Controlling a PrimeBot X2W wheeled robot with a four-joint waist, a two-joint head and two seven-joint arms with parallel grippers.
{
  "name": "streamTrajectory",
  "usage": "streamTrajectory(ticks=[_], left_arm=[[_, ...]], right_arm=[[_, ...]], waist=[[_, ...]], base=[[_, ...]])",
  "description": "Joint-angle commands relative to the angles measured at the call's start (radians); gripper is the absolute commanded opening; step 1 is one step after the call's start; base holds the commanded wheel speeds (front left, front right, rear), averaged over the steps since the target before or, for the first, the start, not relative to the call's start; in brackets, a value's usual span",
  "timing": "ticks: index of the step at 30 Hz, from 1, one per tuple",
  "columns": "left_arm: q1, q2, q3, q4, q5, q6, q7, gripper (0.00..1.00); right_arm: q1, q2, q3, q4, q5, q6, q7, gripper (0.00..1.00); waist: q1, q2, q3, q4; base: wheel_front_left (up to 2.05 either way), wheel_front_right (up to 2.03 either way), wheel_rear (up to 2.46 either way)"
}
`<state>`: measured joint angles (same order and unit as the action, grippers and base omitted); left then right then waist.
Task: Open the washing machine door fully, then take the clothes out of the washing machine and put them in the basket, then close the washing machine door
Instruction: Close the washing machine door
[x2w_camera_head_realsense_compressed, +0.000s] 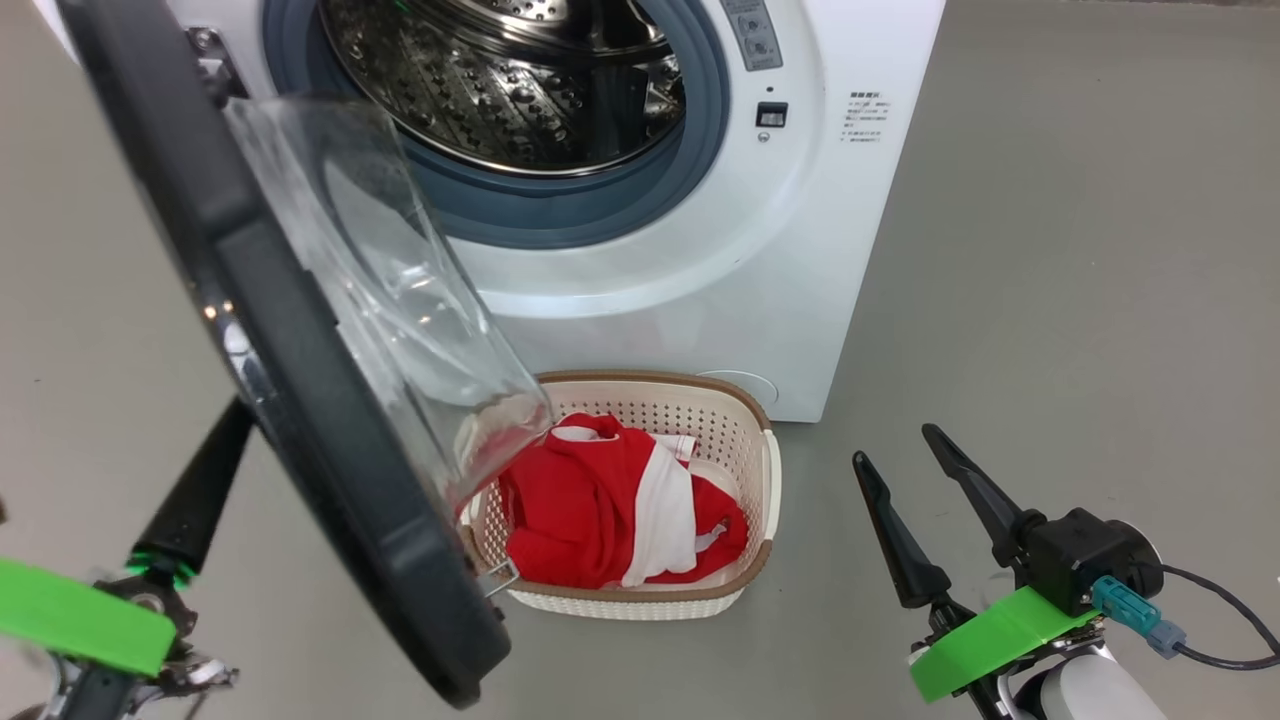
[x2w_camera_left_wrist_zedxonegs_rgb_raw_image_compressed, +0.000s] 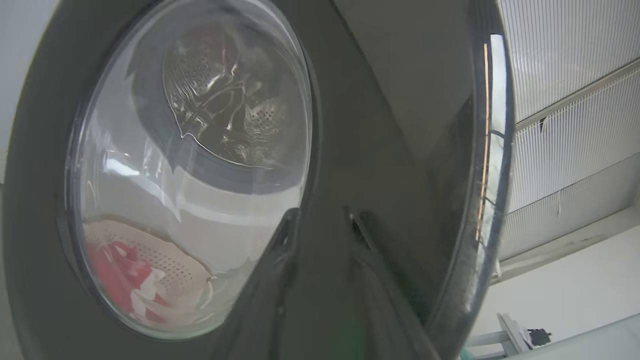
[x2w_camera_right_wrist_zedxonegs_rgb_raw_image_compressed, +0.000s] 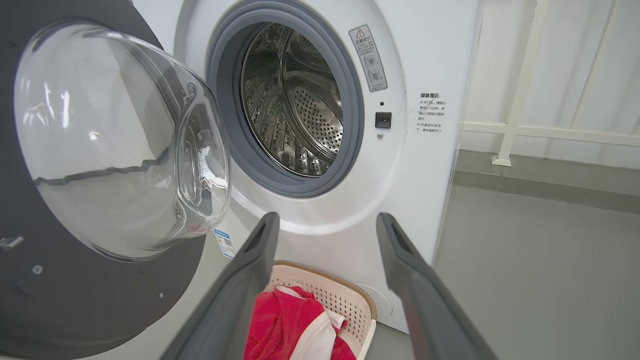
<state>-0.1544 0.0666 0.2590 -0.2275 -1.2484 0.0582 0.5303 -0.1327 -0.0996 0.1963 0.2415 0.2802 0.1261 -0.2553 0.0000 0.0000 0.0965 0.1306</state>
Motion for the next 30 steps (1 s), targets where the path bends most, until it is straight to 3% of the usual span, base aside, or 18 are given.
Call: streamTrajectory(ticks=[1,6,10,16,21,30], left_arm=[[-0.001,0.035,0.035,-0.021,0.034,-0.016,-0.017,1.0],[0.048,0.111,-0.002,0.035,0.414,-0.093,-0.268,1.0],[0.068,0.113,-0.047,0.087,0.595,-0.125,-0.453,1.0],[0.097,0.136,-0.108,0.17,0.85,-0.111,-0.697,1.0],[0.101,0.135,-0.138,0.232,0.954,-0.081,-0.77,1.0],[0.124,0.069,-0.124,0.252,1.0,-0.053,-0.791,1.0]], right_arm=[[-0.039,-0.002,0.018,-0.021,-0.009,0.005,-0.006,1.0],[-0.038,0.001,0.016,-0.015,-0.008,0.005,-0.006,1.0],[-0.037,0.001,0.013,-0.015,-0.008,0.005,-0.006,1.0],[-0.036,0.006,0.018,-0.021,-0.007,0.005,-0.006,1.0],[-0.033,0.007,0.02,-0.022,-0.007,0.005,-0.006,1.0],[-0.028,0.011,0.021,-0.021,-0.008,0.005,-0.006,1.0]], waist=[[0.0,0.0,0.0,-0.002],[0.0,0.0,-0.002,-0.004],[0.0,0.0,-0.004,-0.001],[0.0,0.0,-0.001,-0.001],[0.0,0.0,0.0,-0.002],[0.0,0.0,-0.008,-0.013]], base=[[0.0,0.0,0.0],[0.0,0.0,0.0],[0.0,0.0,0.0],[0.0,0.0,0.0],[0.0,0.0,0.0],[0.0,0.0,0.0]])
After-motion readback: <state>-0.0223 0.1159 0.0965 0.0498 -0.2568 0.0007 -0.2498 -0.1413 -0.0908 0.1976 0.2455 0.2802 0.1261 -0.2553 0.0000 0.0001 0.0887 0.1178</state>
